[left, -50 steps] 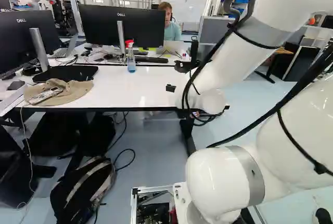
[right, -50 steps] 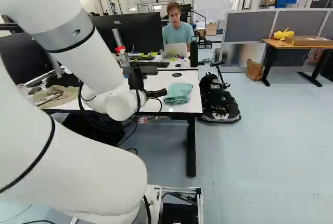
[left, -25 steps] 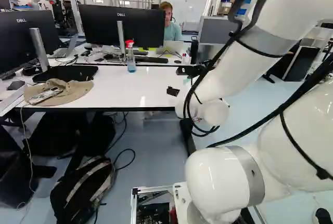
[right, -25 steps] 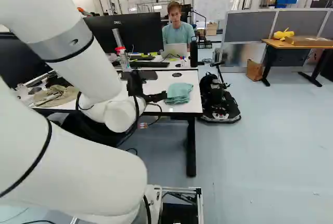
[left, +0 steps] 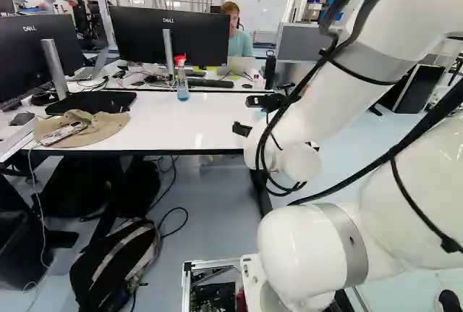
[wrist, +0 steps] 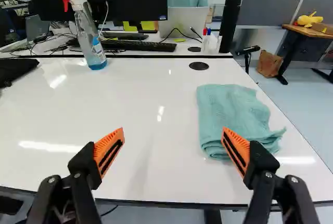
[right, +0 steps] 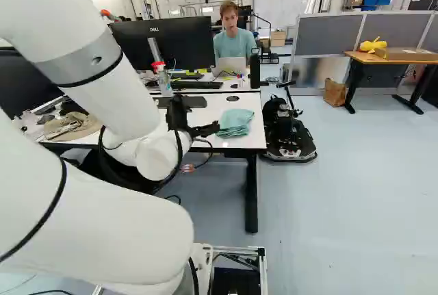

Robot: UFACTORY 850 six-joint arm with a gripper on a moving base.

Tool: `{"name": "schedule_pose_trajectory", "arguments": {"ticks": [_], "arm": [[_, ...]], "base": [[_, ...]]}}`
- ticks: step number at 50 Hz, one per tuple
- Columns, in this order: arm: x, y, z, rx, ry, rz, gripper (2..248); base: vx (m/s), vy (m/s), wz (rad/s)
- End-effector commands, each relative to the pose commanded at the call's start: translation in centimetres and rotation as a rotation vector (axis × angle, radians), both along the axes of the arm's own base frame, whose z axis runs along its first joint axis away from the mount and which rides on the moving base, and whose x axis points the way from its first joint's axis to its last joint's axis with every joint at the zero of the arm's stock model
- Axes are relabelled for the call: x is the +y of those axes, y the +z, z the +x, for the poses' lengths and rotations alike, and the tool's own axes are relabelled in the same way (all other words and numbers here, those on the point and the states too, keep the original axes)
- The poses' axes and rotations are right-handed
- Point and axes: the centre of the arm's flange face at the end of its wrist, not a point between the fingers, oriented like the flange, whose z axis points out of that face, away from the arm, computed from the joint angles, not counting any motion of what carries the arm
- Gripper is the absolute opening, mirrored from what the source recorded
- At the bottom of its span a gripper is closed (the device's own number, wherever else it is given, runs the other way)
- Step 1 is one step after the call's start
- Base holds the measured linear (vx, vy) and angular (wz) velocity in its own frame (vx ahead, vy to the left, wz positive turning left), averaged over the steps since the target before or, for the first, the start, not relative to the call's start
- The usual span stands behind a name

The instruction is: Clean the table with the green towel

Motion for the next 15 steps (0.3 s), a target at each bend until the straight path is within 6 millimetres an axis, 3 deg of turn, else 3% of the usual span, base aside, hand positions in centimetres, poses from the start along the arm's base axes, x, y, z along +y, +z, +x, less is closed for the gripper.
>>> {"name": "schedule_pose_trajectory", "arguments": {"ticks": [15], "arm": [[0.00,0.00,0.00,0.000,0.000,0.000,247]], "base": [[0.000,0.000,0.000]]}}
